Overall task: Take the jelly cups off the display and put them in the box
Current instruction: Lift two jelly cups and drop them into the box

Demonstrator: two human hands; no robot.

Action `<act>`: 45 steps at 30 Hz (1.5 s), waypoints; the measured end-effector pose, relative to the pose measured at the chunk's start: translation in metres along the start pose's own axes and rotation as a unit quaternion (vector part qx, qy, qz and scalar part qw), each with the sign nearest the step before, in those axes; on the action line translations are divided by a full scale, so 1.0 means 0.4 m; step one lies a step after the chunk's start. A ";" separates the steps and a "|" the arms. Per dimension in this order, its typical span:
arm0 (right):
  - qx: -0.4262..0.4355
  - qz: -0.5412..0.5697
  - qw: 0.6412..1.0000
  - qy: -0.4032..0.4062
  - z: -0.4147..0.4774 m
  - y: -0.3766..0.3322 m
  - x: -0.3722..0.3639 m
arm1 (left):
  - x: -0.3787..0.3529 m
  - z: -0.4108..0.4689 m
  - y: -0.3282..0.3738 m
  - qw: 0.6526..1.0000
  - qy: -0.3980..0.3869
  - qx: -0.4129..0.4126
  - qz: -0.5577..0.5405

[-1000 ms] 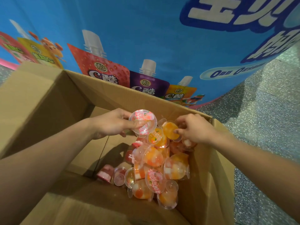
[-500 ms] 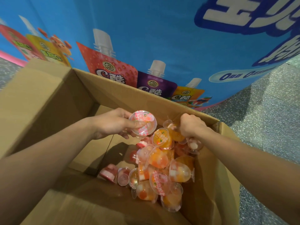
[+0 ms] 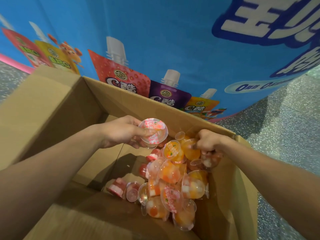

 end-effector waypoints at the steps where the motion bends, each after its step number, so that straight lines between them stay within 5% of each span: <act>1: 0.022 0.014 1.000 -0.007 -0.001 0.010 0.001 | -0.002 0.001 0.005 1.000 -0.003 -0.001 -0.003; 12: 0.288 0.140 0.942 0.099 -0.133 0.056 0.043 | -0.014 -0.001 0.045 1.000 0.008 0.007 -0.009; 27: 0.417 0.367 0.819 0.147 -0.356 0.109 0.166 | -0.018 -0.050 0.228 0.991 0.097 -0.082 -0.031; 34: 0.437 0.393 0.790 0.173 -0.554 0.125 0.293 | -0.059 -0.125 0.479 0.984 0.124 -0.121 -0.037; 45: 0.361 0.404 0.801 0.255 -1.139 0.278 0.616 | -0.158 -0.397 1.068 0.988 0.097 -0.093 -0.079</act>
Point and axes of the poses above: each hand's wrist, its own z-axis towards the middle knuckle, its own x-axis out of the back of the hand, y = z × x, the point moved 1 cm from there along z, towards the middle knuckle, and after that the axes turned 12 degrees about -x, right-handed, at the moved point
